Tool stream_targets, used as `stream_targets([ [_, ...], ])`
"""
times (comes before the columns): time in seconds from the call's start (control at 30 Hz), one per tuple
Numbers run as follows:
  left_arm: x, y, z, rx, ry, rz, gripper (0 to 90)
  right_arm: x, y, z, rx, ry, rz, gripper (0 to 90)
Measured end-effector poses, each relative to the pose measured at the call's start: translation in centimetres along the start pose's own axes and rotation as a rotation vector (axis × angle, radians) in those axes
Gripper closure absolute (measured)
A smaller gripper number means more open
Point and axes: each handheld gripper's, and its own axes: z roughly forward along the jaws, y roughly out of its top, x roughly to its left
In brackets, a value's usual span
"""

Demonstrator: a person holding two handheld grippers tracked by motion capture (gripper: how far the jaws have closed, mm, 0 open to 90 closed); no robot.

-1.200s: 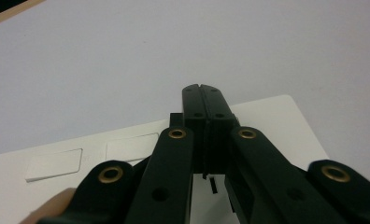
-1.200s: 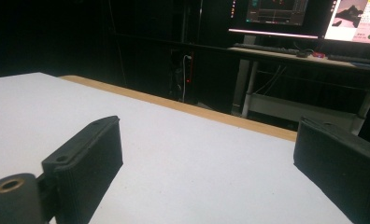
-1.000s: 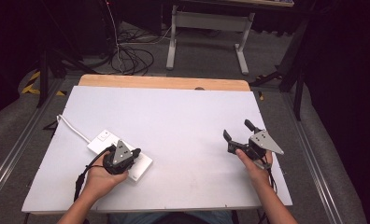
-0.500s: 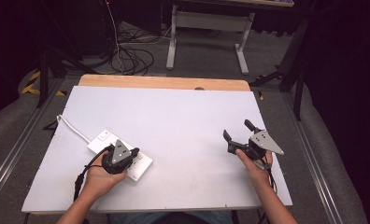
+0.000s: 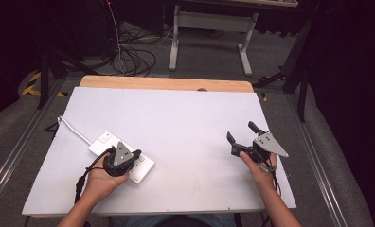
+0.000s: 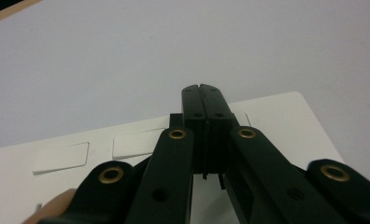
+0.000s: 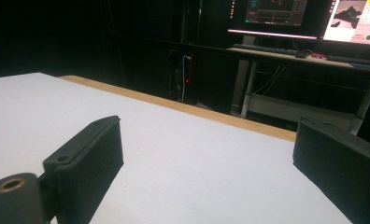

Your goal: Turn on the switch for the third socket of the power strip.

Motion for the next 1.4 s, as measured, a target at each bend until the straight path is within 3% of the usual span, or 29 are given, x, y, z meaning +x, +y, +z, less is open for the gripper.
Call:
stream_targets([
  [0.3, -0.2, 0.0, 0.1, -0.011, 0.032, 0.039, 88.5, 0.2, 0.1, -0.2, -0.003, 0.001, -0.009, 9.2],
  [0.57, 0.0, -0.1, 0.1, -0.022, 0.023, 0.043, 82.2, 0.2, 0.0, -0.1, 0.000, 0.000, -0.009, 9.2],
  [0.7, 0.0, 0.1, -0.3, -0.070, 0.031, 0.040, 80.7, 0.1, 0.0, -0.1, -0.002, 0.000, -0.007, 9.3],
  [0.8, 0.3, 0.3, -1.1, -0.140, 0.053, 0.021, 79.9, 0.1, 0.0, -0.1, -0.001, 0.001, -0.008, 9.3],
  [0.97, 0.7, 0.4, -2.0, -0.195, 0.081, -0.006, 80.7, 0.1, 0.0, 0.0, -0.002, 0.001, -0.007, 9.3],
  [1.17, 1.8, 0.3, -3.5, -0.303, 0.144, -0.085, 80.7, 0.1, 0.0, 0.0, -0.002, 0.000, -0.007, 9.3],
  [1.4, 2.9, -0.1, -4.6, -0.374, 0.202, -0.158, 78.1, 0.2, 0.0, 0.0, 0.000, 0.001, -0.004, 9.2],
])
